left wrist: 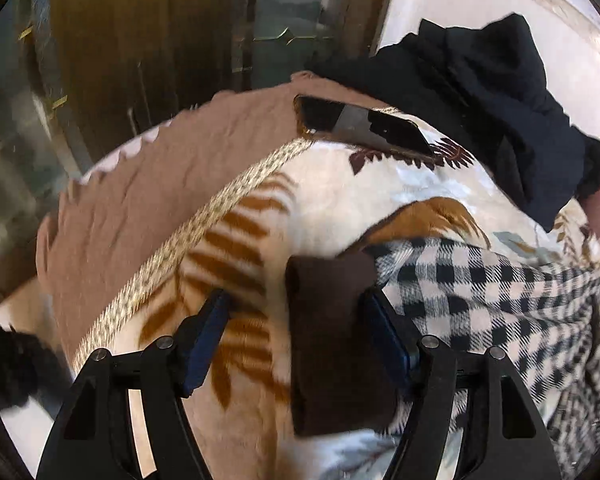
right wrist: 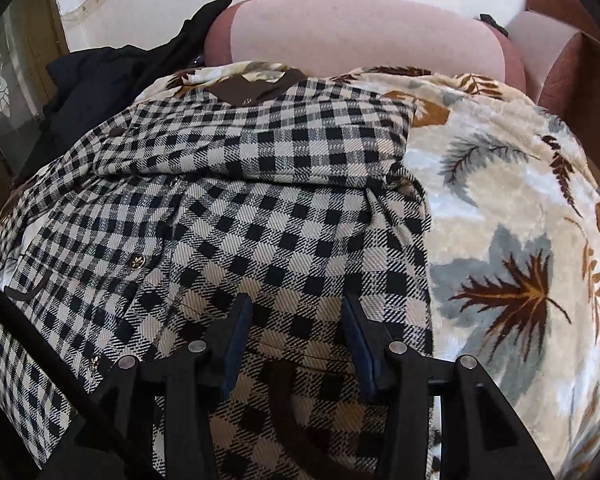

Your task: Fold large clothes

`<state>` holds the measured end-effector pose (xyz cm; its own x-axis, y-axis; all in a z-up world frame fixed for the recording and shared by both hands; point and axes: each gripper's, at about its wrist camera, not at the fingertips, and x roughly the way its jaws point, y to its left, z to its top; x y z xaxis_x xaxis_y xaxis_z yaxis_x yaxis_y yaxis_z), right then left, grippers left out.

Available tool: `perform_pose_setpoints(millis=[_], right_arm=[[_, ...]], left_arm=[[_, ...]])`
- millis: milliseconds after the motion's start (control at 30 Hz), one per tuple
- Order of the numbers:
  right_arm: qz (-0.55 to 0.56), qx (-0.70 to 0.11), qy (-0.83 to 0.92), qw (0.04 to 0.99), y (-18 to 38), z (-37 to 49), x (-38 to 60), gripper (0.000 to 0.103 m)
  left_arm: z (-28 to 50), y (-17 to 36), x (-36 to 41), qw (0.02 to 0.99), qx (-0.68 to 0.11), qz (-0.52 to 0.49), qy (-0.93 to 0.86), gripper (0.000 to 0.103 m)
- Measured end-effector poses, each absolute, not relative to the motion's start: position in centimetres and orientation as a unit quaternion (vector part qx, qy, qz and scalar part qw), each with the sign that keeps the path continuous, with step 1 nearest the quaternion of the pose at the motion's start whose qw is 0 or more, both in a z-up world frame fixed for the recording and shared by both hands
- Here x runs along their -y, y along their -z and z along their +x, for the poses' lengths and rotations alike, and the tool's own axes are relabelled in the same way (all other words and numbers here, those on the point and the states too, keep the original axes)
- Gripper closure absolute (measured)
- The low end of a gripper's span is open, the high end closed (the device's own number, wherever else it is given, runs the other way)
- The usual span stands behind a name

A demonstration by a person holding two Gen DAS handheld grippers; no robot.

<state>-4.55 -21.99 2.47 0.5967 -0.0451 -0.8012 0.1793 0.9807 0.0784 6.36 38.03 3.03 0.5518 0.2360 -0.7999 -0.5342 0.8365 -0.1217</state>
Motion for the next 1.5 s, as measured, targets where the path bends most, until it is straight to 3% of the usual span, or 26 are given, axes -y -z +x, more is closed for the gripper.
perform_pose_setpoints(millis=[133,167,267,333,533,800,1133,1233,1300,1433,1500], right_arm=[[0.066,-0.446,0.060,0.890,-2.3,-4.4,21.5,0.053],[0.063,-0.446,0.060,0.891,-2.3,-4.4,21.3,0.053],[0.054,-0.446,0.063,0.891,-2.1,-4.2,21.0,0.053],[0.051,-0.445,0.065,0.892,-2.1,-4.2,21.0,0.053],[0.060,-0.435,0.075,0.895,-2.6,-4.3,21.6,0.053],[0.068,-0.427,0.082,0.898,-3.0,-4.2,22.1,0.053],[0.089,-0.432,0.088,0.893,-2.6,-4.0,23.2,0.053],[0.091,-0.434,0.088,0.892,-2.5,-3.9,23.3,0.053],[0.091,-0.435,0.085,0.892,-2.5,-3.9,23.4,0.053],[0.091,-0.426,0.073,0.897,-2.9,-4.1,23.0,0.053],[0.081,-0.420,0.065,0.902,-3.3,-4.2,22.4,0.053]], left_arm=[[7.3,-2.6,-36.8,0.863,-0.431,-0.139,-0.224,0.034],[7.5,-2.7,-36.3,0.865,-0.434,-0.129,-0.216,0.053],[7.3,-3.6,-35.5,0.871,-0.427,-0.117,-0.213,0.089],[7.1,-4.3,-35.6,0.876,-0.417,-0.134,-0.200,0.096],[6.4,-7.4,-32.4,0.901,-0.380,-0.150,-0.147,0.096],[6.7,-10.8,-16.8,0.919,-0.372,-0.116,0.063,0.096],[5.5,-6.6,0.6,0.873,-0.432,-0.042,0.223,0.097],[5.6,-4.9,1.8,0.863,-0.448,-0.021,0.232,0.096],[5.2,-5.0,1.7,0.858,-0.448,-0.009,0.251,0.089],[3.9,-7.8,-2.5,0.869,-0.402,-0.056,0.283,0.038],[3.8,-8.9,-5.8,0.879,-0.387,-0.092,0.263,0.034]])
